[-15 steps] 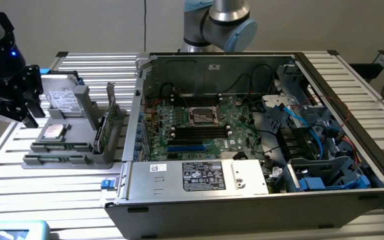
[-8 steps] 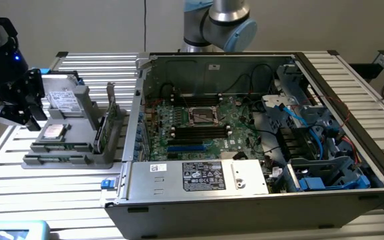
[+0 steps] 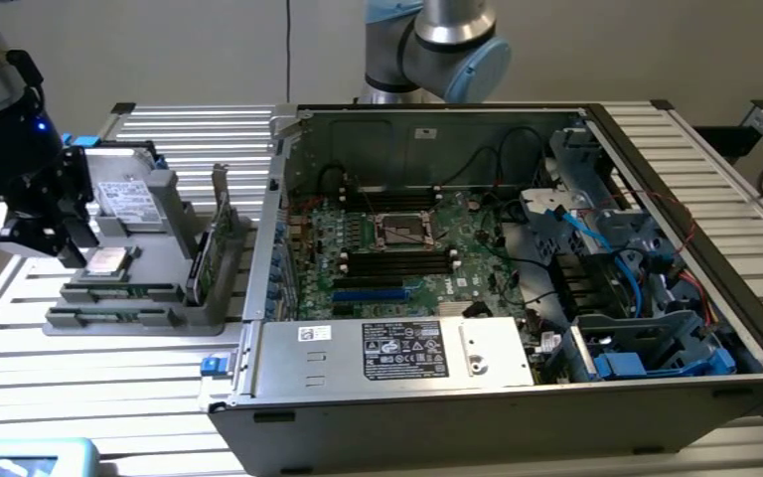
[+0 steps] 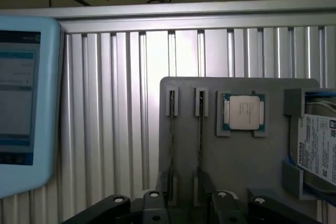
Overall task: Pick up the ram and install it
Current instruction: 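Pick up the ram and move it above insertion slot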
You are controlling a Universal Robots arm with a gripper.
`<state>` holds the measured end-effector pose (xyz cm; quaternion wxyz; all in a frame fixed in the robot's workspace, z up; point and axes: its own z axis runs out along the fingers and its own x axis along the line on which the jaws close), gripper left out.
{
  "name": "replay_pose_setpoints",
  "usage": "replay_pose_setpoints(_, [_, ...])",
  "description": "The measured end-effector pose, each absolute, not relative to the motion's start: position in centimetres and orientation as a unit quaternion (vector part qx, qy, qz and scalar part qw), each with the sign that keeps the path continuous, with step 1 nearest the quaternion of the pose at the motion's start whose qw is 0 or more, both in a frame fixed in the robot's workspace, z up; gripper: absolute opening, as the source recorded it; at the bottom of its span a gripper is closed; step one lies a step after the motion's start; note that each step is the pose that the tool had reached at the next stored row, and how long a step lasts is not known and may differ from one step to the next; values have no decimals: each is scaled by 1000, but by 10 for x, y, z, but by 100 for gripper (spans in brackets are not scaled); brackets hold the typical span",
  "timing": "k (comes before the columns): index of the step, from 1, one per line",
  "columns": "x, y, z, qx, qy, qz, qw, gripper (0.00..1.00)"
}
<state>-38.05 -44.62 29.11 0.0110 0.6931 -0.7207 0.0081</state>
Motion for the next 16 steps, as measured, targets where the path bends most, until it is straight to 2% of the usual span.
replay_pose_setpoints(16, [-375, -454, 262, 698, -716, 8, 11, 36])
